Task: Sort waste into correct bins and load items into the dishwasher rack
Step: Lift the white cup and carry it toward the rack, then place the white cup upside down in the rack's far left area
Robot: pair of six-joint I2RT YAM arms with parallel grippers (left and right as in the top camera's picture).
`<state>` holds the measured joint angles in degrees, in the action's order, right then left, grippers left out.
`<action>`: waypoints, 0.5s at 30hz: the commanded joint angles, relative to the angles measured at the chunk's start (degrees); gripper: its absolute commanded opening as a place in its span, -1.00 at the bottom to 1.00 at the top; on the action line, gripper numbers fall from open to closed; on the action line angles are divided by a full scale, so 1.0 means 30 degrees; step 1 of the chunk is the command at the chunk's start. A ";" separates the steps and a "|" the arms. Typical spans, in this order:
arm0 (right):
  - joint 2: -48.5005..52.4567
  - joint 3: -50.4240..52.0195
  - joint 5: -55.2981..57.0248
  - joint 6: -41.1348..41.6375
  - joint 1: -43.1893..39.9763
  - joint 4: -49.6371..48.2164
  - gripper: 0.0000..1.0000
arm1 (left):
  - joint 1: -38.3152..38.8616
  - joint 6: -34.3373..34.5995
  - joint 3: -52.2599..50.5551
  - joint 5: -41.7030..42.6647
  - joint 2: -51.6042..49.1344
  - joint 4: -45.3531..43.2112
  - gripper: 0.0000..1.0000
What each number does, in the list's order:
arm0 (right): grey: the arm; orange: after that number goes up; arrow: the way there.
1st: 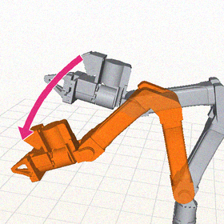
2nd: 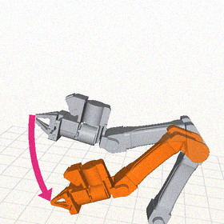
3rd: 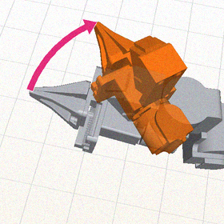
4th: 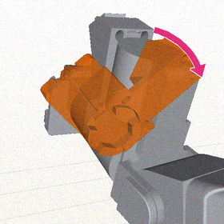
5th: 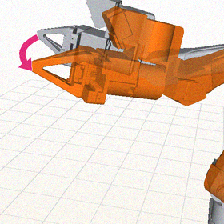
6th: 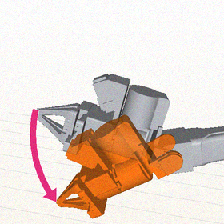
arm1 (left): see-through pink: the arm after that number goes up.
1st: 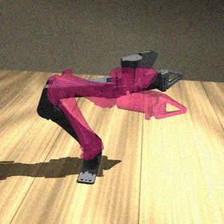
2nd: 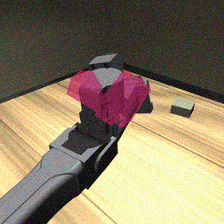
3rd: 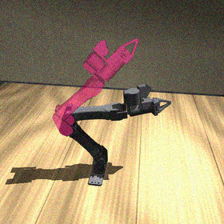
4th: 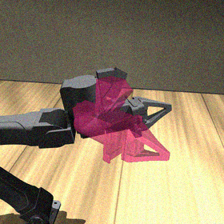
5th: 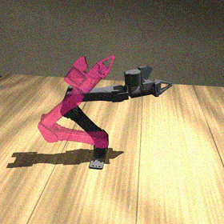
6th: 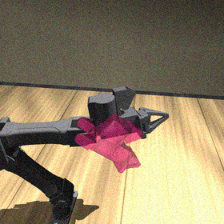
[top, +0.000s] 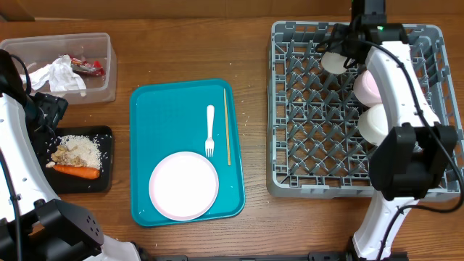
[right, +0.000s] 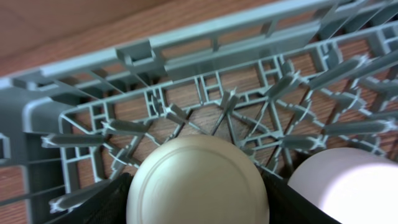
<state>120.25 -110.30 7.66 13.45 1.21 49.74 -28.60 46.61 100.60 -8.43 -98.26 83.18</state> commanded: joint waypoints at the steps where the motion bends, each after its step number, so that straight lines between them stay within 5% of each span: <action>1: 0.0138 -0.0102 -0.0073 0.0000 0.0117 -0.0051 0.10 | 0.0044 0.0335 0.0124 -0.0335 -0.0073 0.0044 1.00; 8: 0.0146 -0.0102 -0.0284 0.0000 0.0109 0.0401 0.18 | 0.0044 0.0335 0.0124 -0.0335 -0.0073 0.0044 1.00; 15: -0.0372 -0.0153 -0.1763 0.0036 0.0109 0.1239 0.68 | 0.0044 0.0335 0.0124 -0.0328 -0.0073 0.0036 1.00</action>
<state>121.05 -110.24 4.86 13.39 1.28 53.10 -28.60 46.63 100.60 -8.43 -98.26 83.18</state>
